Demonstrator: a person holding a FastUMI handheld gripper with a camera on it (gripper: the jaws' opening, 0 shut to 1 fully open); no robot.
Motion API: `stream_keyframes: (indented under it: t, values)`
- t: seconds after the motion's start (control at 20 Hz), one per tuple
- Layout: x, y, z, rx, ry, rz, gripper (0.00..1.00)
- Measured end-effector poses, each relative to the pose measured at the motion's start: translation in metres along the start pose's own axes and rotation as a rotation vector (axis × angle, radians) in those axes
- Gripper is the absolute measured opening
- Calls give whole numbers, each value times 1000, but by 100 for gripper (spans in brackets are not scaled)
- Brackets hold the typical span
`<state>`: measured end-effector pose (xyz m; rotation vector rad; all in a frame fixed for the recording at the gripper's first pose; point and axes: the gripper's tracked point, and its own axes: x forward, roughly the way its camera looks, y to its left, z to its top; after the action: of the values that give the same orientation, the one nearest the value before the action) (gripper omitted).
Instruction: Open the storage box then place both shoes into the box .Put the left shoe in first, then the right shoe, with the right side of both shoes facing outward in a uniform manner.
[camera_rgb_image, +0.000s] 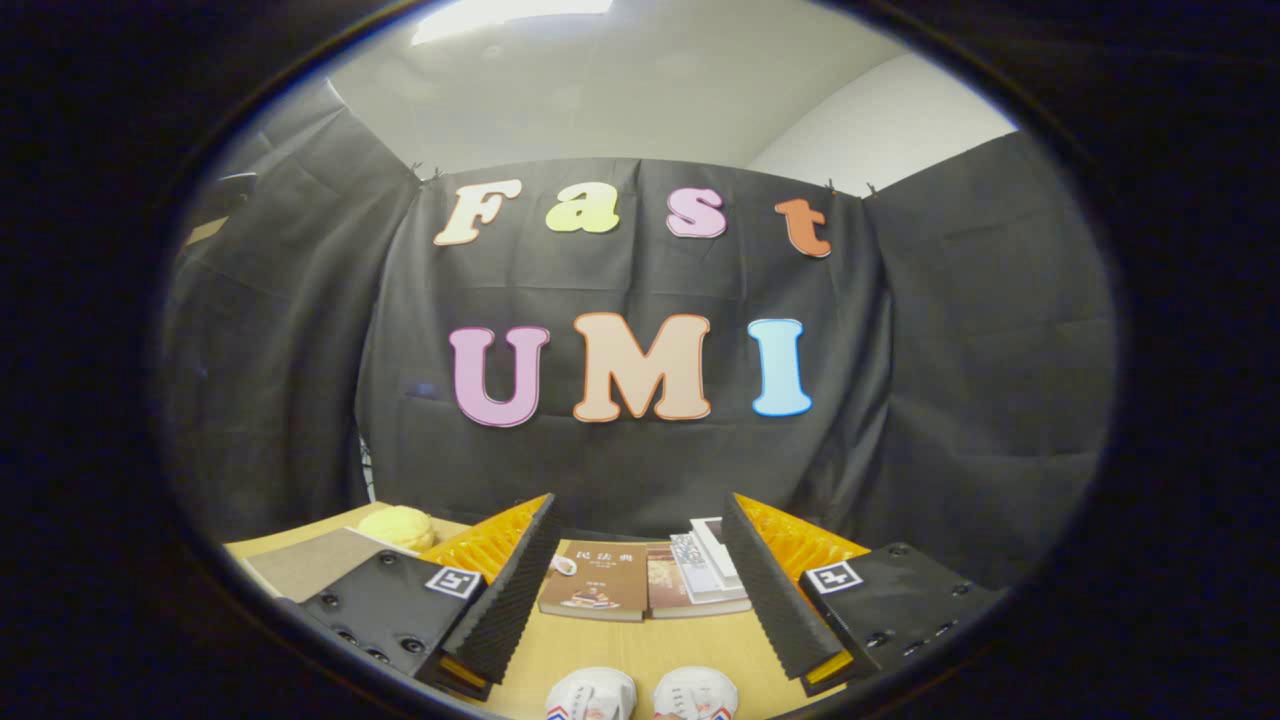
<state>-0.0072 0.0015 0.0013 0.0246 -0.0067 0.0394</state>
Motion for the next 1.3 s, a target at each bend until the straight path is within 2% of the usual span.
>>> stream_keyframes:
  t: [0.4, 0.55, 0.7, 0.85, 1.05, 1.3]
  values:
    - [-9, 37, -38, 319, 147, 171, 100]
    - [-9, 54, -52, 501, 218, 251, 100]
    - [-10, 63, -75, 692, 330, 298, 100]
    - [-14, 73, -95, 820, 422, 342, 100]
    - [-34, 106, -118, 977, 589, 478, 100]
    - [-47, 138, -141, 1170, 740, 588, 100]
